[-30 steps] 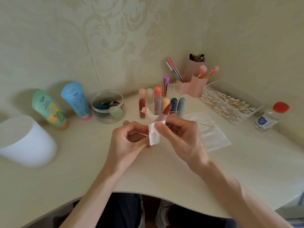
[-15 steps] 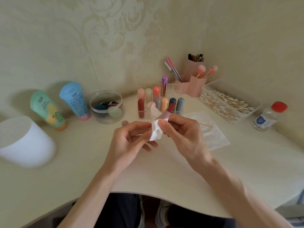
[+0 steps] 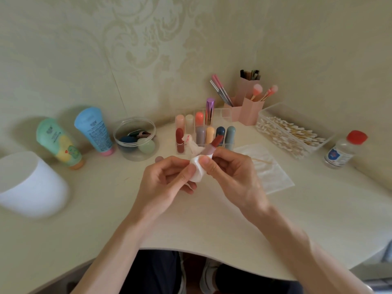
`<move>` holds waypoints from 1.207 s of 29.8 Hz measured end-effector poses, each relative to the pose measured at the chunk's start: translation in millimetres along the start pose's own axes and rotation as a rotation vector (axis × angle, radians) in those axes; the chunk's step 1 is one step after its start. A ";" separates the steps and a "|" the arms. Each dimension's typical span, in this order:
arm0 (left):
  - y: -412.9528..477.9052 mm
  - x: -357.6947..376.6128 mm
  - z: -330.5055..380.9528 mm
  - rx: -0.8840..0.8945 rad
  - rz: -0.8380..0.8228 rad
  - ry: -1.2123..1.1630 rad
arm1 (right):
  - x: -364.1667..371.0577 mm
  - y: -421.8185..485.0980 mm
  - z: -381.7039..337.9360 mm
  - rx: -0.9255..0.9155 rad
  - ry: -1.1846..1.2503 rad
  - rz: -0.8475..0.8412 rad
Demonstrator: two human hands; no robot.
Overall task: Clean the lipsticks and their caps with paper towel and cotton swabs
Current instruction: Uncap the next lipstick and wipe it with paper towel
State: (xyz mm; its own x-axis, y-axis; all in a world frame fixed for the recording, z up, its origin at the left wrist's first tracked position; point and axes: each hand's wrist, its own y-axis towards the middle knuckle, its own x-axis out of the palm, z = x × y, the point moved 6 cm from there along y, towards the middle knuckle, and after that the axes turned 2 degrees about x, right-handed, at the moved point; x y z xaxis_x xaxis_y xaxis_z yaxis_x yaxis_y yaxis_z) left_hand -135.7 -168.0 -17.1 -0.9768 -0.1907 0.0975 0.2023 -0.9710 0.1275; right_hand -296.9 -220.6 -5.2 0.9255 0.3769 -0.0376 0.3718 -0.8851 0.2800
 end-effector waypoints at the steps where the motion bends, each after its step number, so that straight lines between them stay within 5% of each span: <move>1: 0.0 -0.5 0.3 -0.001 0.004 -0.013 | 1.0 0.2 0.4 -0.002 -0.008 -0.004; 19: 2.1 -2.6 -1.0 0.003 0.028 0.031 | 13.5 -0.3 0.5 -0.064 -0.051 -0.083; 36: 2.2 -0.6 -3.5 -0.011 -0.031 -0.066 | -5.0 2.0 2.7 -0.062 -0.019 0.074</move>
State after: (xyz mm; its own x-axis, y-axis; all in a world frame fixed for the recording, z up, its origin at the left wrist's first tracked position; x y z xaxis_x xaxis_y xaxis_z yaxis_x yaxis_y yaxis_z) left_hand -135.0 -170.5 -20.2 -0.9756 -0.1511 0.1591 0.1711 -0.9778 0.1208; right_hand -300.5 -225.0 -7.0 0.9516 0.3056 -0.0322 0.2978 -0.8915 0.3413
